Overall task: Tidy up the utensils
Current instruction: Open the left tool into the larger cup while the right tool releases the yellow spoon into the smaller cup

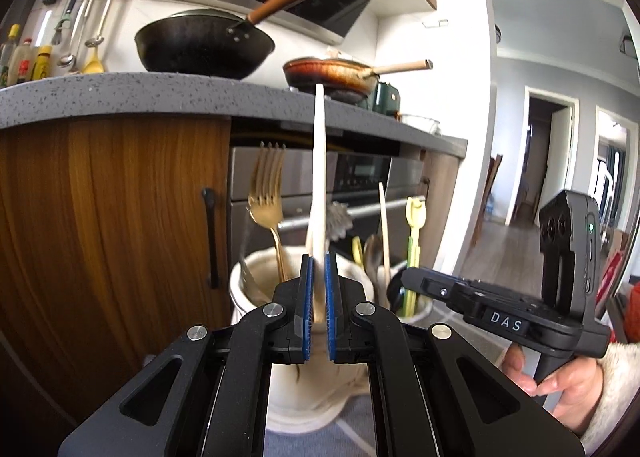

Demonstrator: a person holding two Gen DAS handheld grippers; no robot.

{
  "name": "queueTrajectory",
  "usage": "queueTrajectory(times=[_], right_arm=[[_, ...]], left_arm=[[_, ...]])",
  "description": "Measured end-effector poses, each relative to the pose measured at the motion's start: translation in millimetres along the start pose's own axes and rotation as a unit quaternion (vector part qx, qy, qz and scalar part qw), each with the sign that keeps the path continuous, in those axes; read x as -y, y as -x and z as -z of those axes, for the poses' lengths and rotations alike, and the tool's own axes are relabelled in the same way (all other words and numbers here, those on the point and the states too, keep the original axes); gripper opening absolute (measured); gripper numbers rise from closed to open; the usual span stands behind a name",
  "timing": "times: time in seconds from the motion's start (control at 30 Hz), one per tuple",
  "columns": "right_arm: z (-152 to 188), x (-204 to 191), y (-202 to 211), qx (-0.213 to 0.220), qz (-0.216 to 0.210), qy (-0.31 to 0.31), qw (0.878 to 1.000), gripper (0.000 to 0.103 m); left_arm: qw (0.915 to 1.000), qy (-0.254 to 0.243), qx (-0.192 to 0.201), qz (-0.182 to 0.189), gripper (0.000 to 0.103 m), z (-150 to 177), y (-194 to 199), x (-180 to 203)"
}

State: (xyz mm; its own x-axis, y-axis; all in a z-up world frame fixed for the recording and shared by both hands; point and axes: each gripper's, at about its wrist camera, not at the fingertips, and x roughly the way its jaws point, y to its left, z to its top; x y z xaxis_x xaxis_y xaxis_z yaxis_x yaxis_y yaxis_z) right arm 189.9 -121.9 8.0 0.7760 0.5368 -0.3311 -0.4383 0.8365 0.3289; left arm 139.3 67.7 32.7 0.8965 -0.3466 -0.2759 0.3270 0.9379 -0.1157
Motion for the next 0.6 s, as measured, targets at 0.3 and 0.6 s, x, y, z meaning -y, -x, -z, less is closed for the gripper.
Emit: queueTrajectory(times=[0.3, 0.6], right_arm=[[-1, -5, 10, -0.021, 0.008, 0.001, 1.000, 0.029], [-7, -23, 66, -0.035, 0.036, 0.004, 0.999, 0.056]], left_arm=[[0.9999, 0.007, -0.014, 0.000, 0.038, 0, 14, 9], [0.9991, 0.016, -0.028, -0.026, 0.079, -7, 69, 29]])
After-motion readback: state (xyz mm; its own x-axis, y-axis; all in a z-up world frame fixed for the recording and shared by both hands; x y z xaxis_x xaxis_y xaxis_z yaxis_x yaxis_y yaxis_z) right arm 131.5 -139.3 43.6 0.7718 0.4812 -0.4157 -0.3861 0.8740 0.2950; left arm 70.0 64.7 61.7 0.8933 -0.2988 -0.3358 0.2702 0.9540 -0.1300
